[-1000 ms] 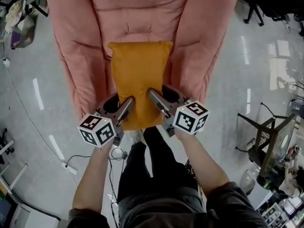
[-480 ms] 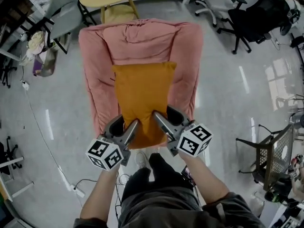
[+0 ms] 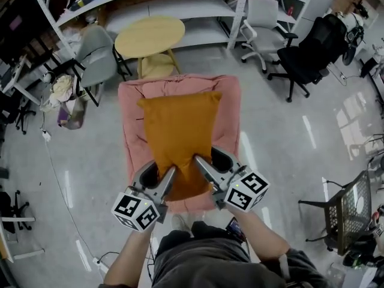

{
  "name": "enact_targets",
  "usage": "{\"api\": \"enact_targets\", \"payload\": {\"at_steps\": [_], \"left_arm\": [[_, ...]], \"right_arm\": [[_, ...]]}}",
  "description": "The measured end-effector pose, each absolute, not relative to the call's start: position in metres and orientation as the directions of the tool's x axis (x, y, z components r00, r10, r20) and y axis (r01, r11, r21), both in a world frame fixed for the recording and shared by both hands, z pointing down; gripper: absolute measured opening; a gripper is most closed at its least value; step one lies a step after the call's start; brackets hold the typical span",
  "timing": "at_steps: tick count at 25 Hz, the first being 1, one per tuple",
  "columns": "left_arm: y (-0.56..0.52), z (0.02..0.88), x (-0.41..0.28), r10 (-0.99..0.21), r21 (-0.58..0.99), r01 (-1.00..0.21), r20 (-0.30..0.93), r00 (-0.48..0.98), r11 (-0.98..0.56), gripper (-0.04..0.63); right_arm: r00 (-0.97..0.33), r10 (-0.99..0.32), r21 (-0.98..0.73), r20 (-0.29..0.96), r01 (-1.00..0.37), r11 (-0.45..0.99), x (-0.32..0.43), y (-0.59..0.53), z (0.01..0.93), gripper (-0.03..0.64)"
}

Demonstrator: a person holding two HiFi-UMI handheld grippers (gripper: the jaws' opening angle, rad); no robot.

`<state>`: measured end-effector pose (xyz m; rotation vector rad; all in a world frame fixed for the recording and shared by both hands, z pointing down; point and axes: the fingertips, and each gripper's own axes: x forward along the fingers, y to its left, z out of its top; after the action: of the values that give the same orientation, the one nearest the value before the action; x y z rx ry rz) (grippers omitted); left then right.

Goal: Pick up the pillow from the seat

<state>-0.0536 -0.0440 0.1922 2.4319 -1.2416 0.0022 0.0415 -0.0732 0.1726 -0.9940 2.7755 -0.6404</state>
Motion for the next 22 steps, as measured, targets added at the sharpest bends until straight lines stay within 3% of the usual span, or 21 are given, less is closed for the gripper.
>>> {"api": "enact_targets", "payload": {"at_steps": [14,22], "left_arm": [[-0.012,0.04,-0.054,-0.767,0.165,-0.754,-0.027,0.641,-0.636,0.196],[0.003,-0.014,-0.043,-0.74,0.077,-0.737,-0.112,0.663,-0.671,0.196]], "right_arm": [[-0.719,-0.664,-0.251,-0.205,-0.617,0.746,0.044,-0.028,0.019,0.186],[-0.708,-0.65,-0.149,-0.278,-0.636,0.757,0.056,-0.007,-0.035,0.186]]}}
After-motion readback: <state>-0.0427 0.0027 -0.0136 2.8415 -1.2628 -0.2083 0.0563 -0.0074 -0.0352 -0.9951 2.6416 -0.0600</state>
